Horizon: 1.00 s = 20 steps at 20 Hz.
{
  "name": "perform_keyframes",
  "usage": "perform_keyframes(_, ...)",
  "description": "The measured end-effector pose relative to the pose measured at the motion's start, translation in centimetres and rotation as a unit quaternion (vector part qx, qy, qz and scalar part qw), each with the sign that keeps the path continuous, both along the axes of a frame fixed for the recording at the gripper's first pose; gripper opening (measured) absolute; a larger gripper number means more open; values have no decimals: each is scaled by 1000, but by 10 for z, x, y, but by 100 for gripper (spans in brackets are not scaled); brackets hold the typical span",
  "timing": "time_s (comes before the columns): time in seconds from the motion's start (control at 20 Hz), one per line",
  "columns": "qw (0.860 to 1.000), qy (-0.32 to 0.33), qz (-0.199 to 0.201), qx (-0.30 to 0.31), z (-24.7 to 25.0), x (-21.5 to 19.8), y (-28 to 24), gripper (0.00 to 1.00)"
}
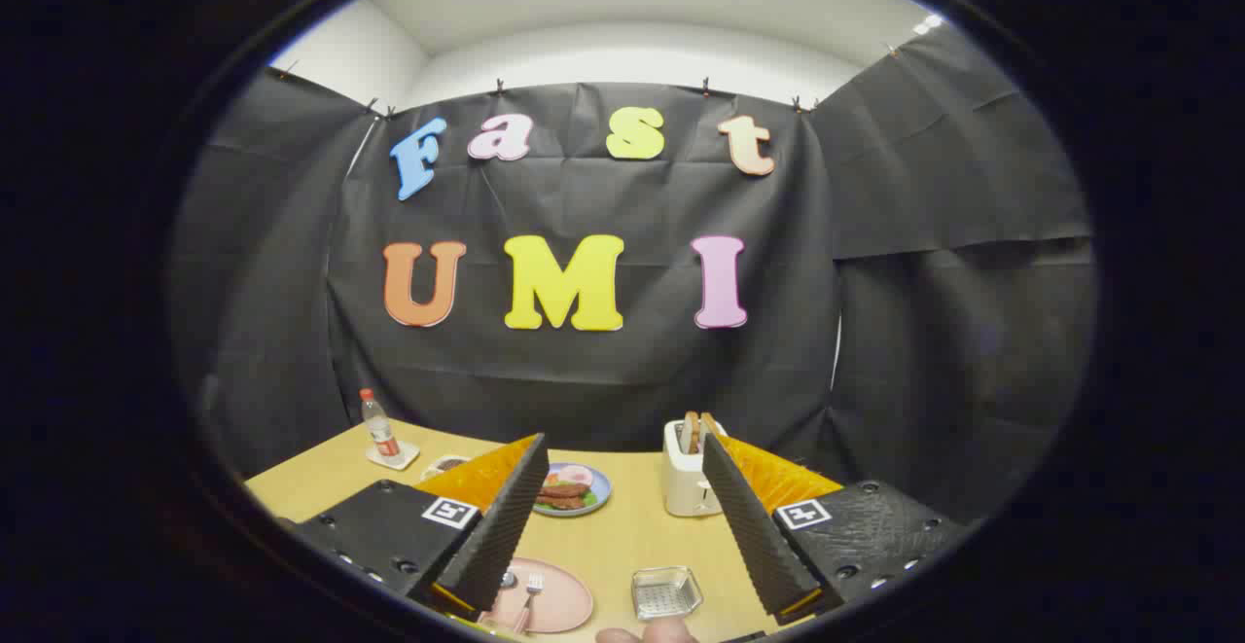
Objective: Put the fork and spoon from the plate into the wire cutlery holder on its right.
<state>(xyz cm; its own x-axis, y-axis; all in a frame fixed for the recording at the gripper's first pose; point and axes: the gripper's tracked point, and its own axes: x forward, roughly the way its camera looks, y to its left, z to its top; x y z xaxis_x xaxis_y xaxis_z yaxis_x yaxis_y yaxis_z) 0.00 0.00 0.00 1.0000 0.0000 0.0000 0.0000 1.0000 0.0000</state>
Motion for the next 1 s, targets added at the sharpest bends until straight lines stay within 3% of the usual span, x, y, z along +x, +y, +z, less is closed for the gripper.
perform_keyframes(1.0, 999, 31, 22, -15, -29, 12, 36, 95)
